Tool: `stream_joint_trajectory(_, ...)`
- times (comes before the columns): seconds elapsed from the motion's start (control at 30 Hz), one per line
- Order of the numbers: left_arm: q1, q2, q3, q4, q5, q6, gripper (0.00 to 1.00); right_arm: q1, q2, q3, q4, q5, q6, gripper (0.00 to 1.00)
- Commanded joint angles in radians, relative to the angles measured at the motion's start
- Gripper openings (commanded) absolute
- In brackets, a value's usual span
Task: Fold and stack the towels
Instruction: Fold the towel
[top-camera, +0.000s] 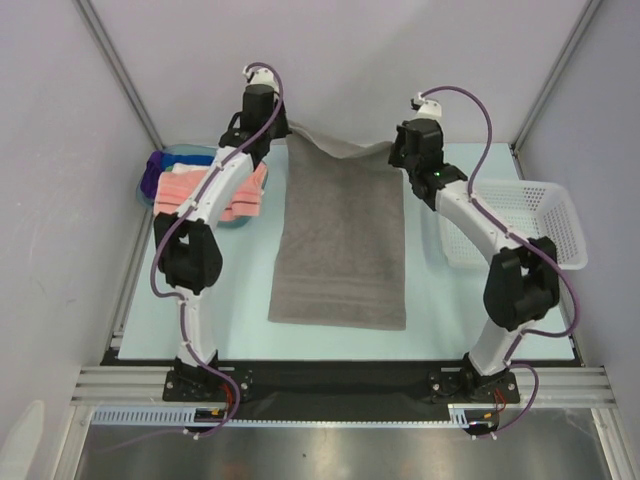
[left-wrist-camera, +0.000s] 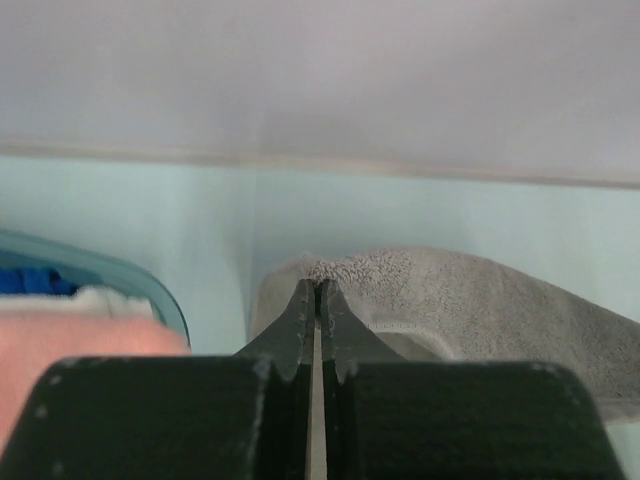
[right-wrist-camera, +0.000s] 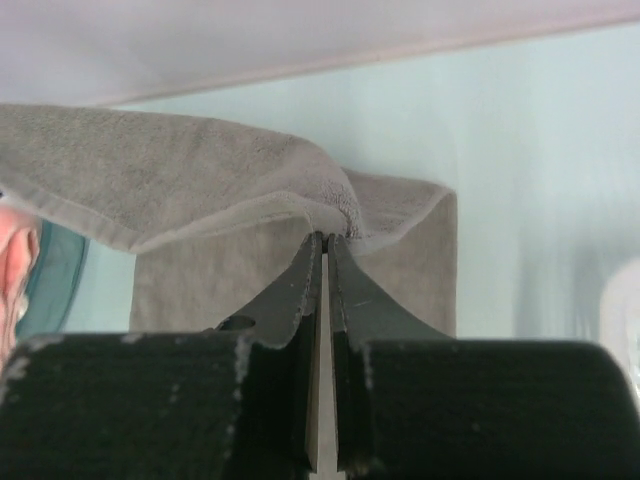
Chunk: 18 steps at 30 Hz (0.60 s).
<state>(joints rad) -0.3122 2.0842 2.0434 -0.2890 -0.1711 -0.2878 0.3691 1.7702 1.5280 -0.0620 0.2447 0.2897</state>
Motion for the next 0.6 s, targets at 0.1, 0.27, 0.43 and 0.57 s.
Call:
stream_joint_trajectory(0.1, -0.004, -0.268, -0.250, -0.041, 0.058, -0.138, 0.00, 0.045, -0.224, -0.160, -0.028, -0.013, 0.066, 0.00)
stream_joint_trajectory(0.27, -0.022, -0.441, -0.547, -0.030, 0.074, -0.185, 0.00, 0.077, -0.337, -0.299, -0.091, -0.025, 0.121, 0.00)
stream_joint_trajectory(0.43, -0.070, -0.575, -0.780, -0.015, 0.059, -0.212, 0.00, 0.110, -0.459, -0.452, -0.131, -0.005, 0.157, 0.00)
stream_joint_trajectory(0.57, -0.119, -0.657, -0.885, -0.030, 0.013, -0.229, 0.00, 0.135, -0.546, -0.558, -0.156, -0.009, 0.172, 0.00)
